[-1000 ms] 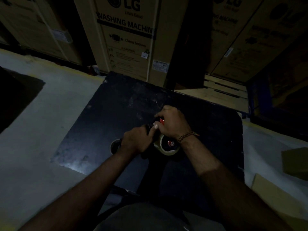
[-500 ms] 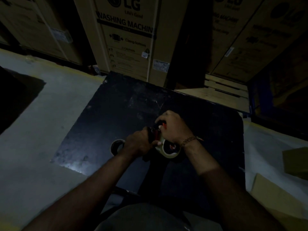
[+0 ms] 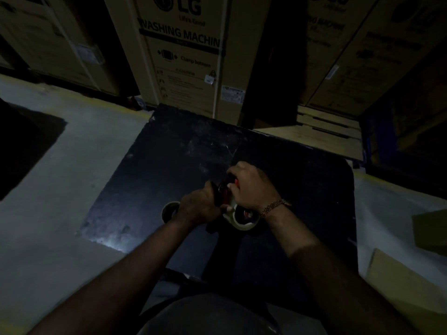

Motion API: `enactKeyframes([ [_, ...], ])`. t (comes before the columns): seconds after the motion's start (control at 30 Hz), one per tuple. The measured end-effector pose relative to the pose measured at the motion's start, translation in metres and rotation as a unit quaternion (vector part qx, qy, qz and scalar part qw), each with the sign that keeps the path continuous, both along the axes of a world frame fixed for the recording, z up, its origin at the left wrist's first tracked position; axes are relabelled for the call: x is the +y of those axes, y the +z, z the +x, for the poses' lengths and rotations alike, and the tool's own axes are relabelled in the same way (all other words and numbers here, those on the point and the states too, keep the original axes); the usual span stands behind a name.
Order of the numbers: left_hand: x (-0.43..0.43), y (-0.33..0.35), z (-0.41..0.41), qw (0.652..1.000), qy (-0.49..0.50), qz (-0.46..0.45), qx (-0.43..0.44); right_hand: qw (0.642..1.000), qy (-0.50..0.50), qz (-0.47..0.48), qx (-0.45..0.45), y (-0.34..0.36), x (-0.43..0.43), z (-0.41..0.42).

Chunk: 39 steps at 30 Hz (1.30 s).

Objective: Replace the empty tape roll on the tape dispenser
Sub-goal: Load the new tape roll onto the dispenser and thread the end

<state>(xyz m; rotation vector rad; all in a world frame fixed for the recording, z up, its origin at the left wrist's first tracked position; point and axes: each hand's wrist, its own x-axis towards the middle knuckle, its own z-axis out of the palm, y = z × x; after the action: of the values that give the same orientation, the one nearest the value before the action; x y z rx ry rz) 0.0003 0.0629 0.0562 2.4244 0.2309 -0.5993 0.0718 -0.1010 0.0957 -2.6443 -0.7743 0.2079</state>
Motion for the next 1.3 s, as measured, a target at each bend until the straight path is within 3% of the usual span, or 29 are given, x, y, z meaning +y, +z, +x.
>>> enactKeyframes([
  [0.23,0.005,0.009,0.01,0.997,0.005,-0.051,0.064,0.993,-0.039,0.048,-0.098,-0.019,-0.005,-0.024],
  [0.47,0.004,0.018,0.013,0.986,0.025,-0.125,0.109,0.981,-0.132,0.119,-0.072,-0.027,-0.002,-0.038],
  [0.77,-0.002,0.013,0.015,0.984,-0.064,-0.137,0.09,0.985,-0.129,0.044,-0.104,-0.035,-0.011,-0.039],
  [1.0,-0.005,0.004,0.009,0.985,-0.041,-0.152,0.066,0.986,-0.137,0.041,-0.083,-0.036,-0.014,-0.039],
  [1.13,-0.003,0.002,0.008,0.988,-0.048,-0.139,0.049,0.98,-0.164,0.093,-0.055,-0.033,-0.018,-0.036],
  [1.3,-0.001,-0.002,0.003,0.989,-0.076,-0.117,0.045,0.977,-0.173,0.115,0.051,-0.025,-0.029,-0.024],
])
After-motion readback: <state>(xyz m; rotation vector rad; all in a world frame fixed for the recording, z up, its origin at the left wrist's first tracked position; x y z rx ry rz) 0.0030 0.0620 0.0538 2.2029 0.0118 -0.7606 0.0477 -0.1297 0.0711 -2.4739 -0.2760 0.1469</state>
